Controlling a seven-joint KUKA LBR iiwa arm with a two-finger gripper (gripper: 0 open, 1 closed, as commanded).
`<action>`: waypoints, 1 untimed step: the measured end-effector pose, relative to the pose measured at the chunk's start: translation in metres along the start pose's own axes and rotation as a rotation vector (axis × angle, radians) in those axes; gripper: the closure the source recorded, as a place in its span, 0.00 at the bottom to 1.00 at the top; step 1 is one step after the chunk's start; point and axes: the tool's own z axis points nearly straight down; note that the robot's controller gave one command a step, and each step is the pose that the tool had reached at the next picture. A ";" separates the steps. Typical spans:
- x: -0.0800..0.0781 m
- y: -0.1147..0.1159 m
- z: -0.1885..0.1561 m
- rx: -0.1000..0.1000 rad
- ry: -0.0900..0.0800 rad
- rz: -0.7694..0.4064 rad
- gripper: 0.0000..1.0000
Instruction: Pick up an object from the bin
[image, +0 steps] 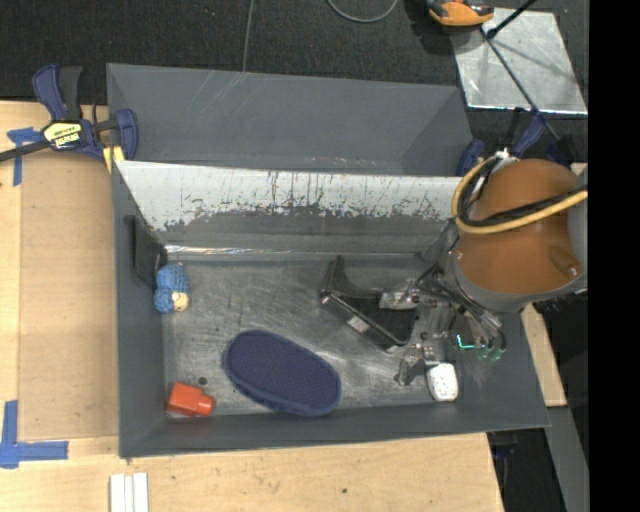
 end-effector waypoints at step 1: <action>-0.067 -0.007 0.101 -0.003 -0.001 0.420 0.00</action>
Offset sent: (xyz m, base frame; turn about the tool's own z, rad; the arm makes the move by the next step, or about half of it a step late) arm 0.0659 -0.0072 -0.1042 0.4239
